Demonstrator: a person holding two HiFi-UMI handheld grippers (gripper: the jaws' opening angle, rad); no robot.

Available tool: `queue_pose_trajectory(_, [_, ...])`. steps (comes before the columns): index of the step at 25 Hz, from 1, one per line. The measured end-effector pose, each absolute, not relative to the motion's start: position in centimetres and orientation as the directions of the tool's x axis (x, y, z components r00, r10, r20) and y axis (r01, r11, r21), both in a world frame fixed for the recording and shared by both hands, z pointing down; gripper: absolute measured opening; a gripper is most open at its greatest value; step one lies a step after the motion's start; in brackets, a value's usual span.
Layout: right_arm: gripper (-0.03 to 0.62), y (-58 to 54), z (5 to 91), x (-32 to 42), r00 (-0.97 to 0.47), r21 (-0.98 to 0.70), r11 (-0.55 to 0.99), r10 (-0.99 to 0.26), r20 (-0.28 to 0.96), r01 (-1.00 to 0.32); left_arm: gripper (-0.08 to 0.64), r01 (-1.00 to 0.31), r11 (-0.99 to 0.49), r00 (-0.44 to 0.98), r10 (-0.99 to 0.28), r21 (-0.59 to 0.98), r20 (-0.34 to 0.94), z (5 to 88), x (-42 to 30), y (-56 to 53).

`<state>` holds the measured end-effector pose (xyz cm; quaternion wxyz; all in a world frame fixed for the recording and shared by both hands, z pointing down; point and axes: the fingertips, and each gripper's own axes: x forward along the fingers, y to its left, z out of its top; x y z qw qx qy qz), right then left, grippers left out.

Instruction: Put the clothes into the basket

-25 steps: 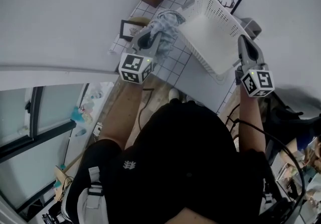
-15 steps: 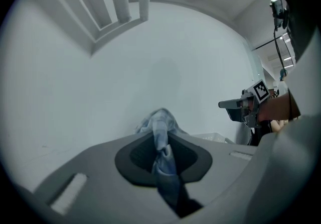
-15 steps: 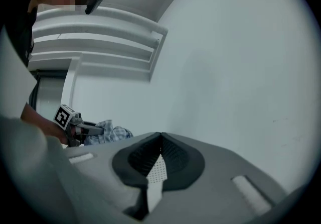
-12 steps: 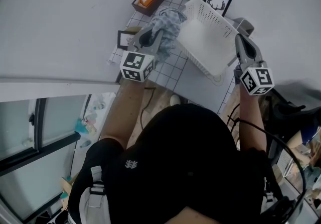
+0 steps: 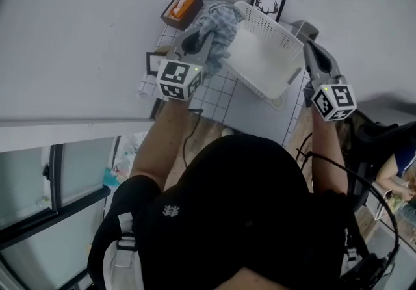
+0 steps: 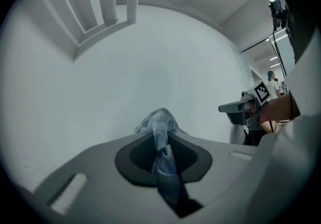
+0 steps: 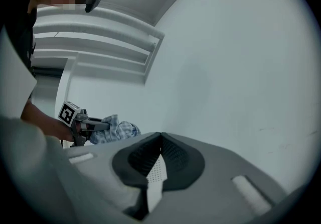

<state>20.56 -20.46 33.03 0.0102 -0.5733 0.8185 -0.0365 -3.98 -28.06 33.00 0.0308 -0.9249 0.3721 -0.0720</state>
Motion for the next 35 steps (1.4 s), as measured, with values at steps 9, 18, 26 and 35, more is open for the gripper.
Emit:
queue_pose_trajectory(9, [0.002,-19.7,32.8,23.2,-0.284,-0.082,0.282,-0.959,0.017,-0.956,0.044,-0.613,-0.781,0.774,-0.624,-0.118,0.108,32.6,0.7,-28.7])
queue_pose_trajectory(18, [0.002,-19.3,33.5,24.8,-0.240,-0.087,0.237,-0.970,0.031,-0.968,0.044,-0.574,-0.813,0.805,-0.582,-0.096,0.116,33.8,3.7,-29.1])
queue_pose_trajectory(26, [0.002,-20.6,34.4,26.1,-0.212,-0.095,0.208,-0.977,0.035,-0.974,0.044,-0.576,-0.814,0.804,-0.581,-0.080,0.122,35.0,5.0,-30.7])
queue_pose_trajectory(35, [0.002,-22.6,35.5,27.0,-0.194,-0.111,0.187,-0.979,0.055,-0.976,0.044,-0.570,-0.820,0.805,-0.570,-0.053,0.164,37.5,6.0,-32.5])
